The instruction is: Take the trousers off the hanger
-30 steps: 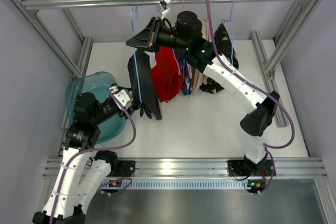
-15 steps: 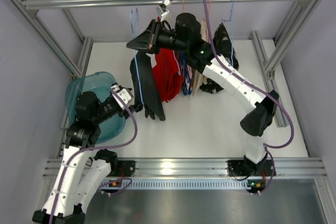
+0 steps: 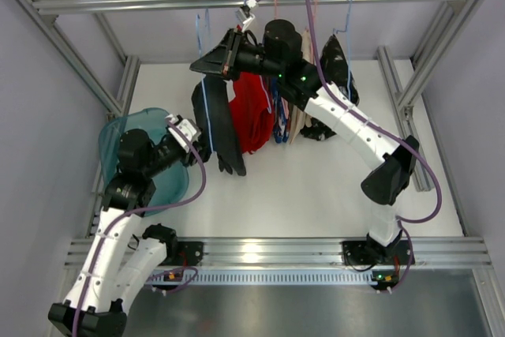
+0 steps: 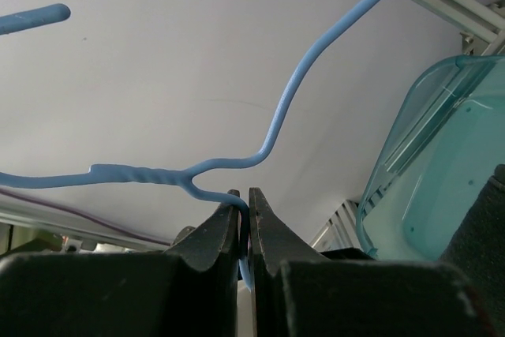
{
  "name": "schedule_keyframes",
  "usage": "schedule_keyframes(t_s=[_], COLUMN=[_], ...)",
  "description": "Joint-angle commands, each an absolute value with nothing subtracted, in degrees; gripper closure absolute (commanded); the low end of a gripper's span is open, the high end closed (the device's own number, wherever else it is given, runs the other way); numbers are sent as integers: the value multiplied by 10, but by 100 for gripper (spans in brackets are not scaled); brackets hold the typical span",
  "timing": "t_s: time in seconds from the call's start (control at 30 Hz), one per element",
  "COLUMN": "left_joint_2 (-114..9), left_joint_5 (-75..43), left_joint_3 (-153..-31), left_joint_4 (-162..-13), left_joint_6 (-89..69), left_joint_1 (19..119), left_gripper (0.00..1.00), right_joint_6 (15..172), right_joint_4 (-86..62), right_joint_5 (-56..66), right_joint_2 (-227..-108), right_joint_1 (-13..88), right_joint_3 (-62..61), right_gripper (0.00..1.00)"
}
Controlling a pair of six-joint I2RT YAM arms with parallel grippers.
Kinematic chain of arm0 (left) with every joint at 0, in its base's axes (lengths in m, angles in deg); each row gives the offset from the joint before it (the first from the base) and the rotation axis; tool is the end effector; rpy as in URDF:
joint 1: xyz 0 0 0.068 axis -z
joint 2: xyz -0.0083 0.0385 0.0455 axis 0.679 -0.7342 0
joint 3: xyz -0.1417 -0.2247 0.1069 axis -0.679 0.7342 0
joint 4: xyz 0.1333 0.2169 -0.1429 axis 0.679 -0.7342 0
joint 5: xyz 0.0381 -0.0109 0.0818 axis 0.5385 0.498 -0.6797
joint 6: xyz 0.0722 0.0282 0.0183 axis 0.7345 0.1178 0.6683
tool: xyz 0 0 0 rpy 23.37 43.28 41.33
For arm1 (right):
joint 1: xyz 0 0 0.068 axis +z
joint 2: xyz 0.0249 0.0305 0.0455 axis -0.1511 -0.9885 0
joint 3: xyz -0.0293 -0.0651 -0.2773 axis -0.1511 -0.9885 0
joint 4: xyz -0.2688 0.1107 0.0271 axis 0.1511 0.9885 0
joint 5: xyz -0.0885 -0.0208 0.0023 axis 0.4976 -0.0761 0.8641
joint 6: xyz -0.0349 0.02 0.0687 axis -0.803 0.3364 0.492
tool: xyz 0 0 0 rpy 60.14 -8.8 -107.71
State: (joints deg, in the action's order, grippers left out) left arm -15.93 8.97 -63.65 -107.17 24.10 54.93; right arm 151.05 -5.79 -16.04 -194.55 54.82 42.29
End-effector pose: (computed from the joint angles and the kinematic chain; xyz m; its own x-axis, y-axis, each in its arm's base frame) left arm 0.1891 -0.0793 0.3441 0.0821 0.3157 -0.9453 0.7263 0.6305 0.2736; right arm 0.3266 0.3865 0.4923 -0.8488 0.2612 -0.4597 -0.4555 0.0803 0.8866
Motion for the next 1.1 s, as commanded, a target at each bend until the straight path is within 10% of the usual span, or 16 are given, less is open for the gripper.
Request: schedule_keyframes(t_s=[0.0,0.23,1.07], left_joint_2=[-153,-143,-256], left_joint_5=[63,26,-258], left_joint_3=[-643,-664,-1123], left_joint_4=[-973,-926,-995], left_joint_6=[193,91,-54], left_joint_1=[551,551,528], left_gripper=[52,100,100], right_joint_6=[1526,1511,1383], right_joint_4=[-135,-134,-138], right_joint_5=[-165,-167,-241], right_joint_2=[-1907,-1910,-1895], right_joint_1=[556,556,518], right_joint_3=[447,438,218], right_gripper=[100,100,100])
